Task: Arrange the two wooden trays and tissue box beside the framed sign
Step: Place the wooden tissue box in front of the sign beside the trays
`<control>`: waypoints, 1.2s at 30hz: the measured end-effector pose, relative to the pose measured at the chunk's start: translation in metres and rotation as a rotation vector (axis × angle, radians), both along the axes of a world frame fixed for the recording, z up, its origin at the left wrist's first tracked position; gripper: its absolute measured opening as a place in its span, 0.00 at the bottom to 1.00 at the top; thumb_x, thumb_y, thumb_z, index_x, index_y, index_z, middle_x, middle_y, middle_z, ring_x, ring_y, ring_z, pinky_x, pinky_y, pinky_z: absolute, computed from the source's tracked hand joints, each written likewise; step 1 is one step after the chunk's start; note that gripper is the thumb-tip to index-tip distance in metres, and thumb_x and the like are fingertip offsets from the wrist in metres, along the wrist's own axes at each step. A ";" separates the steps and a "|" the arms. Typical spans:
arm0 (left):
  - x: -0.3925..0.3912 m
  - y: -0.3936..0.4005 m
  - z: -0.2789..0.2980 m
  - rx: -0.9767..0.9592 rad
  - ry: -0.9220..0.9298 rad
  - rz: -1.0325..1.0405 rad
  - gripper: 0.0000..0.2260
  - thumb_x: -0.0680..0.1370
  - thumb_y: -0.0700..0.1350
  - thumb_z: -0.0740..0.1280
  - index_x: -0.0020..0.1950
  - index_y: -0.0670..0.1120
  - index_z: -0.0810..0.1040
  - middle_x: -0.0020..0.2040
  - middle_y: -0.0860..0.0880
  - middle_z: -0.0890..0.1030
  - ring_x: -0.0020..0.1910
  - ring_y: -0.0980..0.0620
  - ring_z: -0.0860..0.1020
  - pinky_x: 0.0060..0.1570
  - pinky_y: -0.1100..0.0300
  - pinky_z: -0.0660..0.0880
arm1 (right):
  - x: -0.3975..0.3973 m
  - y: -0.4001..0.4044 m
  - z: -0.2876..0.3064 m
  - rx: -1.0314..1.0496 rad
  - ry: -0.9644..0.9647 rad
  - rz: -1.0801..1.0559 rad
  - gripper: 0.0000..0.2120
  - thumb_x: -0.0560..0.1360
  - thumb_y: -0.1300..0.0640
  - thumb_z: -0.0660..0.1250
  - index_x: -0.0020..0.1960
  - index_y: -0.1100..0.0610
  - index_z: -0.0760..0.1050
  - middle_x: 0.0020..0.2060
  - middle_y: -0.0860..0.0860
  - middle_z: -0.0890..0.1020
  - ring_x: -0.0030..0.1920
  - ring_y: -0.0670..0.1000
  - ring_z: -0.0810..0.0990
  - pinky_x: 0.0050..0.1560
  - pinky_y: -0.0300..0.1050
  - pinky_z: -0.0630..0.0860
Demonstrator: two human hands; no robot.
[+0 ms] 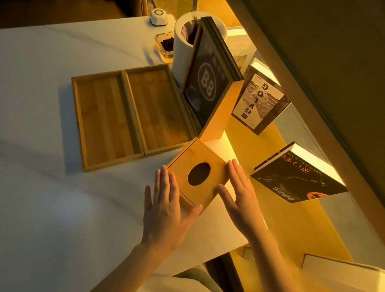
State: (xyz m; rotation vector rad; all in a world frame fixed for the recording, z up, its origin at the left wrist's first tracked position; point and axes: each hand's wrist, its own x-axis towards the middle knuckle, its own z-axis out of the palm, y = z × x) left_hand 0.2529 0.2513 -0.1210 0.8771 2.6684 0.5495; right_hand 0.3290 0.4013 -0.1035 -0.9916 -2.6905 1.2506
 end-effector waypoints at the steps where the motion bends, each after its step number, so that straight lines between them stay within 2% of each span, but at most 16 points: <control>1: -0.002 -0.001 -0.001 0.005 -0.005 -0.011 0.43 0.66 0.73 0.38 0.71 0.44 0.45 0.72 0.47 0.45 0.71 0.48 0.45 0.67 0.48 0.48 | 0.000 -0.003 -0.001 0.003 0.000 -0.014 0.32 0.73 0.42 0.52 0.73 0.48 0.46 0.75 0.48 0.51 0.75 0.50 0.48 0.74 0.59 0.53; 5: -0.014 -0.005 -0.001 -0.029 -0.027 -0.092 0.44 0.62 0.74 0.34 0.70 0.47 0.38 0.71 0.49 0.38 0.71 0.50 0.39 0.68 0.51 0.43 | 0.001 -0.019 -0.008 0.043 0.018 -0.108 0.32 0.73 0.41 0.51 0.73 0.46 0.43 0.75 0.48 0.51 0.75 0.51 0.49 0.73 0.60 0.54; 8: -0.026 -0.006 0.000 -0.051 -0.032 -0.163 0.46 0.60 0.75 0.33 0.70 0.48 0.36 0.71 0.50 0.36 0.71 0.50 0.37 0.68 0.51 0.41 | 0.001 -0.032 -0.012 0.065 0.021 -0.197 0.31 0.72 0.33 0.45 0.70 0.43 0.39 0.75 0.48 0.52 0.75 0.53 0.51 0.73 0.60 0.55; 10: -0.035 -0.008 0.001 -0.055 -0.034 -0.217 0.46 0.59 0.76 0.33 0.70 0.49 0.36 0.70 0.50 0.35 0.71 0.51 0.37 0.67 0.51 0.40 | 0.001 -0.038 -0.014 0.100 0.020 -0.231 0.34 0.71 0.30 0.43 0.71 0.45 0.40 0.75 0.49 0.52 0.75 0.53 0.52 0.73 0.59 0.55; 14: -0.050 -0.011 0.003 -0.070 -0.029 -0.319 0.46 0.58 0.77 0.33 0.67 0.49 0.33 0.70 0.50 0.34 0.71 0.51 0.37 0.68 0.52 0.42 | 0.000 -0.049 -0.016 0.150 -0.026 -0.274 0.31 0.76 0.42 0.51 0.74 0.51 0.44 0.76 0.50 0.51 0.75 0.53 0.50 0.74 0.57 0.53; 16: -0.056 -0.012 0.004 -0.078 -0.052 -0.366 0.45 0.60 0.76 0.39 0.67 0.49 0.31 0.69 0.51 0.33 0.70 0.52 0.35 0.70 0.52 0.43 | -0.003 -0.057 -0.017 0.160 -0.049 -0.316 0.31 0.77 0.43 0.52 0.74 0.51 0.43 0.76 0.50 0.51 0.75 0.53 0.50 0.74 0.57 0.52; 18: -0.063 -0.014 0.006 -0.098 -0.071 -0.412 0.47 0.61 0.75 0.43 0.70 0.48 0.33 0.69 0.51 0.32 0.70 0.53 0.34 0.71 0.50 0.45 | -0.005 -0.065 -0.018 0.168 -0.077 -0.353 0.31 0.77 0.43 0.52 0.74 0.51 0.43 0.76 0.49 0.51 0.75 0.52 0.48 0.74 0.55 0.47; 21: -0.070 -0.015 0.007 -0.102 -0.063 -0.455 0.51 0.57 0.77 0.36 0.71 0.47 0.36 0.70 0.51 0.33 0.70 0.53 0.35 0.71 0.50 0.45 | -0.007 -0.070 -0.019 0.179 -0.094 -0.387 0.31 0.77 0.43 0.51 0.74 0.51 0.43 0.76 0.49 0.50 0.75 0.52 0.47 0.73 0.53 0.43; 24: -0.070 -0.015 0.007 -0.101 -0.054 -0.457 0.48 0.57 0.77 0.33 0.67 0.48 0.31 0.70 0.51 0.33 0.70 0.53 0.34 0.71 0.50 0.45 | -0.006 -0.070 -0.020 0.203 -0.111 -0.374 0.31 0.77 0.42 0.51 0.74 0.51 0.43 0.76 0.49 0.50 0.75 0.52 0.46 0.73 0.53 0.43; 27: -0.070 -0.014 0.008 -0.096 -0.062 -0.453 0.48 0.57 0.77 0.34 0.67 0.48 0.32 0.70 0.51 0.34 0.70 0.53 0.35 0.71 0.50 0.45 | -0.005 -0.069 -0.020 0.218 -0.119 -0.359 0.31 0.77 0.42 0.50 0.74 0.51 0.43 0.76 0.49 0.49 0.75 0.51 0.45 0.73 0.52 0.42; 29: -0.068 -0.015 0.009 -0.066 -0.008 -0.423 0.49 0.59 0.77 0.35 0.71 0.46 0.40 0.73 0.48 0.41 0.71 0.51 0.40 0.70 0.51 0.47 | -0.005 -0.066 -0.017 0.212 -0.131 -0.345 0.30 0.77 0.43 0.50 0.74 0.51 0.43 0.76 0.49 0.48 0.75 0.51 0.43 0.72 0.51 0.38; 32: -0.059 -0.020 0.010 -0.010 0.113 -0.382 0.44 0.67 0.72 0.41 0.72 0.43 0.52 0.74 0.42 0.56 0.72 0.47 0.51 0.66 0.49 0.54 | -0.003 -0.067 -0.013 0.292 -0.067 -0.267 0.28 0.78 0.44 0.49 0.74 0.51 0.46 0.74 0.47 0.46 0.74 0.51 0.42 0.70 0.51 0.35; 34: -0.053 -0.023 0.007 -0.016 0.102 -0.368 0.42 0.68 0.72 0.39 0.72 0.44 0.48 0.74 0.44 0.52 0.72 0.46 0.51 0.66 0.49 0.53 | -0.001 -0.074 -0.013 0.404 -0.045 -0.154 0.27 0.77 0.43 0.45 0.73 0.52 0.48 0.72 0.47 0.48 0.73 0.52 0.43 0.69 0.55 0.36; 36: -0.050 -0.024 0.004 -0.033 0.058 -0.359 0.42 0.65 0.73 0.35 0.70 0.46 0.41 0.73 0.47 0.45 0.72 0.48 0.45 0.68 0.51 0.48 | 0.001 -0.081 -0.017 0.436 -0.106 -0.078 0.29 0.76 0.41 0.43 0.73 0.52 0.47 0.72 0.48 0.48 0.73 0.53 0.42 0.68 0.56 0.36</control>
